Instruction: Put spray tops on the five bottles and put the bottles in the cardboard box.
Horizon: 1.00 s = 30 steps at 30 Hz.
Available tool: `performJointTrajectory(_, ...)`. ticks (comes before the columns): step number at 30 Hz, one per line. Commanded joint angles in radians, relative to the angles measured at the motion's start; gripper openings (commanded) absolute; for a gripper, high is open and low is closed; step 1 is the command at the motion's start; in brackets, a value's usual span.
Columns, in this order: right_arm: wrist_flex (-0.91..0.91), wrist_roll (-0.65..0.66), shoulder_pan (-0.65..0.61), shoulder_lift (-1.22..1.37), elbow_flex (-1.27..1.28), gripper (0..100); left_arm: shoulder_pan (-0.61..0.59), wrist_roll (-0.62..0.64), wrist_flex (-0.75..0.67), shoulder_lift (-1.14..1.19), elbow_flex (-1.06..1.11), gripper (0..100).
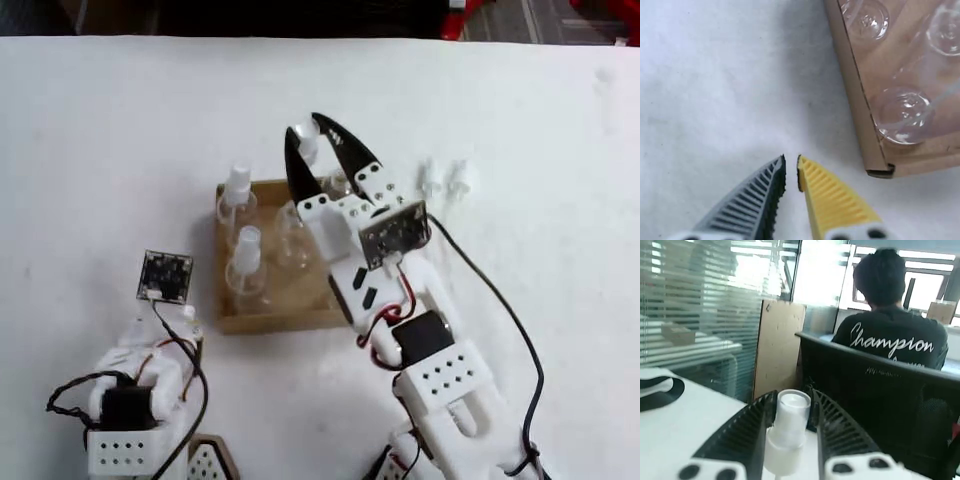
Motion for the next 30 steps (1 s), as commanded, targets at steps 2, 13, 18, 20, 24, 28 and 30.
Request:
performJointTrajectory(2,0.094,0.006,-0.015,0.001,0.014,1.5,0.012,-0.006,0.005,-0.008,0.002,5)
performJointTrajectory(13,0.091,0.008,-0.054,0.004,0.112,1.5,0.012,-0.006,0.005,-0.008,0.002,5)
performJointTrajectory(18,-0.010,0.008,-0.056,0.004,0.189,1.5,0.012,-0.006,0.005,-0.008,0.002,5)
performJointTrajectory(20,-0.082,0.008,-0.056,0.004,0.236,1.5,0.012,-0.006,0.005,-0.008,0.002,5)
performJointTrajectory(24,-0.173,0.008,-0.056,0.004,0.302,1.5,0.012,-0.006,0.005,-0.008,0.002,5)
performJointTrajectory(28,-0.171,0.008,-0.056,0.005,0.313,1.5,0.012,-0.006,0.005,-0.008,0.002,5)
performJointTrajectory(30,-0.174,0.008,-0.056,0.022,0.311,1.5,0.012,-0.006,0.005,-0.008,0.002,5)
